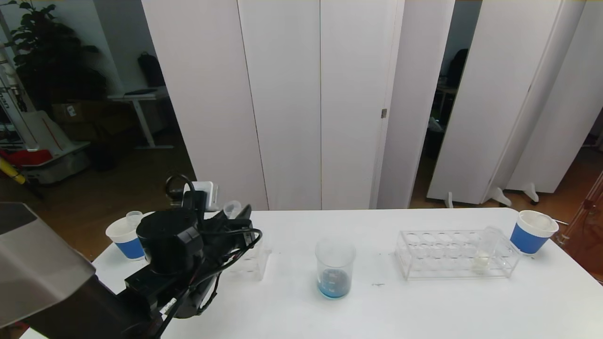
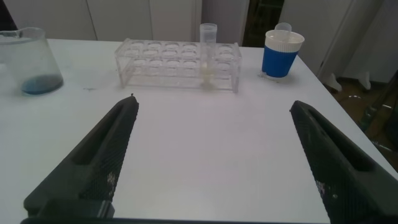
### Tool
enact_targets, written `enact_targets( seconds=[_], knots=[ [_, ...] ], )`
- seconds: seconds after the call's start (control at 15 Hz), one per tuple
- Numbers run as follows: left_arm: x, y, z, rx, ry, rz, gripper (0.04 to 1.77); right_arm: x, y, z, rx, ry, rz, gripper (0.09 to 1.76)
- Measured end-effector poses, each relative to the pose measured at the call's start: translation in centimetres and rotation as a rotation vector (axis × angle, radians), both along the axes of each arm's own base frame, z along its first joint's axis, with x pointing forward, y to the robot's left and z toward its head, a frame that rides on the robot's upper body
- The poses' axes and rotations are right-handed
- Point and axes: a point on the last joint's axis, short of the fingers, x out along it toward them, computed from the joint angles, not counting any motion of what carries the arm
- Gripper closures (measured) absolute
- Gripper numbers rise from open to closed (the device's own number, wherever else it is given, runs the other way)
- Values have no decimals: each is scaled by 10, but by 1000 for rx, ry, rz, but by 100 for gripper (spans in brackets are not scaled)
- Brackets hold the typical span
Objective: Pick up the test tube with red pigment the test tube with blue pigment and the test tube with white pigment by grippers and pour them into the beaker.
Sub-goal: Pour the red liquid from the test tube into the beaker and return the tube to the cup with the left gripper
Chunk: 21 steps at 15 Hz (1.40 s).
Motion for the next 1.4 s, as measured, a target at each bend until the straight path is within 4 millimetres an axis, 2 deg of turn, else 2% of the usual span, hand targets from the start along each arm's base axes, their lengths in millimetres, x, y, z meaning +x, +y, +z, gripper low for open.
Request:
enact_targets(
  seconds=[0.4, 0.73, 0.87, 1.07, 1.4],
  knots=[
    [-17, 2, 47, 12, 13, -94, 123, 0, 0, 0, 0, 0, 0, 10],
    [-41, 1, 94, -19, -1, -434, 123, 0, 0, 0, 1, 0, 0, 10],
    [-47, 3, 105, -30, -31, -517, 123, 0, 0, 0, 0, 0, 0, 10],
    [-48, 1, 109, -7, -56, -607, 123, 0, 0, 0, 0, 0, 0, 10],
    [-33, -10, 89, 139, -62, -687, 123, 0, 0, 0, 1, 0, 0, 10]
  ],
)
